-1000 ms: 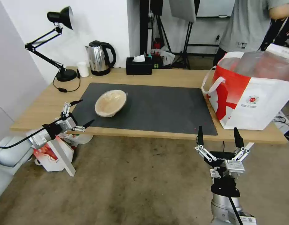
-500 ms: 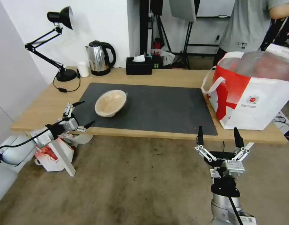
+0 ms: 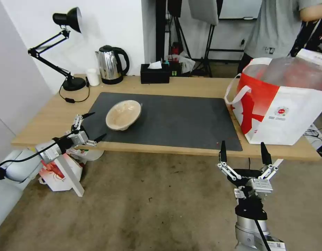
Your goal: Pick up the trash from the table and place it into the takeout bag.
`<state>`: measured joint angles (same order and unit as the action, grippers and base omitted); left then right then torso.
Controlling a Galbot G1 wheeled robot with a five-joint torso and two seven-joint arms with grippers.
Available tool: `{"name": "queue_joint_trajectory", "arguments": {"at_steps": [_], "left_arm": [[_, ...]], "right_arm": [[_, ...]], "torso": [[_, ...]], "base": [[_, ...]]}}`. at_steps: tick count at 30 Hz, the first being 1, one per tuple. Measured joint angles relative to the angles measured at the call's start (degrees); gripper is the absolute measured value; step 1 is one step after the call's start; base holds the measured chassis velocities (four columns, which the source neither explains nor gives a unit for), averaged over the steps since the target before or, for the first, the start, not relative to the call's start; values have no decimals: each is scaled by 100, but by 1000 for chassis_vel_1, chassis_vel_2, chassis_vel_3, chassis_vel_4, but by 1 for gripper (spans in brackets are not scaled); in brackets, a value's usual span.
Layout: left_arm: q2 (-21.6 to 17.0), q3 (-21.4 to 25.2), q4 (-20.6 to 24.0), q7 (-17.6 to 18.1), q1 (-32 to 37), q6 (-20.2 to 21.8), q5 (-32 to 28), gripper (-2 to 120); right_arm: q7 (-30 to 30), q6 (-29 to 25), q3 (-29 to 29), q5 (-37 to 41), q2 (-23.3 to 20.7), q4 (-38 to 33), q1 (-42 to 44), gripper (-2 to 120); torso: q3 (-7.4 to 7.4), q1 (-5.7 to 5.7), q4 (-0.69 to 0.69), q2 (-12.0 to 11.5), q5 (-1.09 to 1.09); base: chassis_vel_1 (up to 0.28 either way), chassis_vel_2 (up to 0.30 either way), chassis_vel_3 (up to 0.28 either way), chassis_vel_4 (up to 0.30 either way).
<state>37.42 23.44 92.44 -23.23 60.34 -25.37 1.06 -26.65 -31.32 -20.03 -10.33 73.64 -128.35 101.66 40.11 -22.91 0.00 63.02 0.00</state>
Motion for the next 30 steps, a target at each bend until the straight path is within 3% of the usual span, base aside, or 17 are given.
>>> {"name": "queue_joint_trajectory", "arguments": {"at_steps": [30], "left_arm": [[109,-626,-450,-20,-593,15,168,100]], "right_arm": [[0,0,0,0,0,0,0,100]], "torso": [[-1,-1,1,0,0]], "base": [[0,0,0,0]]}}
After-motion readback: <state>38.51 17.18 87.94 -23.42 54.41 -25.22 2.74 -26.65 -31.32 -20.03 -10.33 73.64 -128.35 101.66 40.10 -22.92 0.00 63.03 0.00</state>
